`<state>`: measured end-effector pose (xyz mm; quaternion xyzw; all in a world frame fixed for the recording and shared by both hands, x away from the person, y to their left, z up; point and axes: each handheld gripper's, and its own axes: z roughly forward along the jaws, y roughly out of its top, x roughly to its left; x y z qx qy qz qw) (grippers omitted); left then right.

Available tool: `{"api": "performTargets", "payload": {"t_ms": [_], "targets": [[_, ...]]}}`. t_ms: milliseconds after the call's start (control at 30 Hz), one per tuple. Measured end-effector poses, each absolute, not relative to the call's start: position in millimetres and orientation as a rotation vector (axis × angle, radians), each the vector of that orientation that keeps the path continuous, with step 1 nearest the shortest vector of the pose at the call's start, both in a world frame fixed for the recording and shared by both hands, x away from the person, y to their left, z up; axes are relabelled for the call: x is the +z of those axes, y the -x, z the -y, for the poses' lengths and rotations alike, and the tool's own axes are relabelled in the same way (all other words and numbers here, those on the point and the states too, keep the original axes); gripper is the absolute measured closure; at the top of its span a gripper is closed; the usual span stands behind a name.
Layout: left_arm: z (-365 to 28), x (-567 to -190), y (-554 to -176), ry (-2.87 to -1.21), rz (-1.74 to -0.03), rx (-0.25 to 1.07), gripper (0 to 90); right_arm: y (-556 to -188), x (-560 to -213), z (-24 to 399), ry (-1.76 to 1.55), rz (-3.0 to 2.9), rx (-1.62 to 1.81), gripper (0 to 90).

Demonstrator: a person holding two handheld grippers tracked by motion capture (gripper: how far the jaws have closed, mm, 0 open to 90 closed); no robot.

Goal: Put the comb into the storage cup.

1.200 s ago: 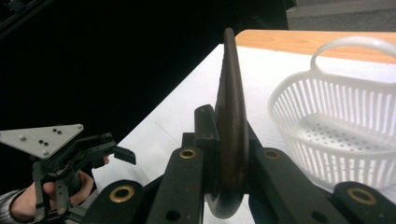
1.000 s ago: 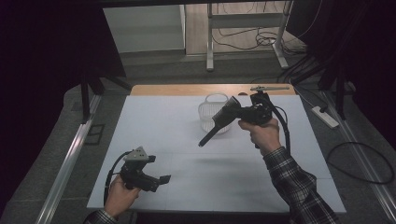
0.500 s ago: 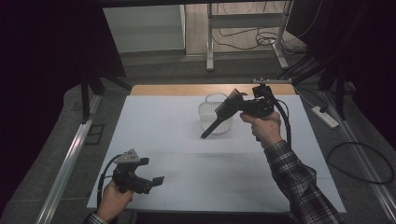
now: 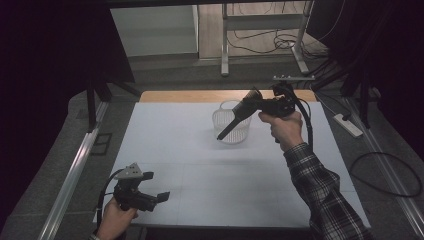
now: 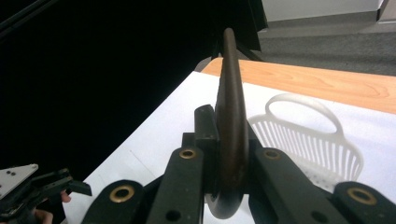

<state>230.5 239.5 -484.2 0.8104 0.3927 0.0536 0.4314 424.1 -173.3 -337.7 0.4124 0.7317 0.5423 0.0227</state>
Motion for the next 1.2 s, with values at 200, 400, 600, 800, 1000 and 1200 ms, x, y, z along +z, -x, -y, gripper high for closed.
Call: {"api": "performTargets", "payload": {"t_ms": [200, 400, 600, 800, 1000, 1200], "targets": [[-244.3, -483.5, -225.4, -2.011, -0.987, 0.152, 0.0, -430.6, -331.4, 173.4, -1.279, -2.247, 1.668, 85.9], [-249.3, -480.6, -218.4, -1.995, -0.996, 0.198, 0.0, -438.7, -327.3, 174.0, -1.28, -2.222, 1.652, 85.9], [-252.8, -480.5, -213.9, -1.999, -1.005, 0.217, 0.0, -447.6, -325.3, 175.4, -1.295, -2.192, 1.638, 85.9], [-255.8, -480.2, -209.8, -1.995, -1.01, 0.236, 0.0, -455.1, -324.6, 177.3, -1.308, -2.17, 1.622, 85.9], [-258.5, -480.3, -207.3, -1.997, -1.016, 0.246, 0.0, -462.4, -325.3, 177.2, -1.311, -2.152, 1.587, 85.9], [-259.9, -480.9, -206.4, -1.992, -1.025, 0.245, 0.0, -467.9, -330.0, 175.0, -1.312, -2.147, 1.569, 85.9]]}}
